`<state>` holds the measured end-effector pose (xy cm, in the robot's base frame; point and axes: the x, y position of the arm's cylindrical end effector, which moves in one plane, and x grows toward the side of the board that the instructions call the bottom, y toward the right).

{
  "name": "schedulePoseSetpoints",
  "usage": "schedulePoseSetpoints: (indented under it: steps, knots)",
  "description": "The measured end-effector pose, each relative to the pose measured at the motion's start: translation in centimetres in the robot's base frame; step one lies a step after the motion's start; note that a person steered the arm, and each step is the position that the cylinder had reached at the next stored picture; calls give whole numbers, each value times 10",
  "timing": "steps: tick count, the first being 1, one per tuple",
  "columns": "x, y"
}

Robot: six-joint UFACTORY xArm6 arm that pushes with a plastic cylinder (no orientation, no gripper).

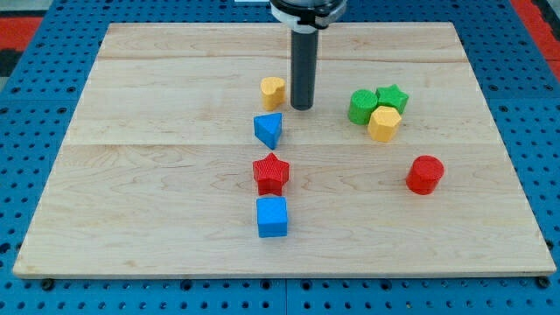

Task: Separate the green circle from yellow hexagon and green star

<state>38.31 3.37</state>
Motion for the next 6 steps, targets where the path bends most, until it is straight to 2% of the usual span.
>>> schedulePoseSetpoints:
  steps: [2, 3, 4, 6]
  knots:
    - [20, 54]
    - [45, 52]
    - [52, 82]
    - [11, 91]
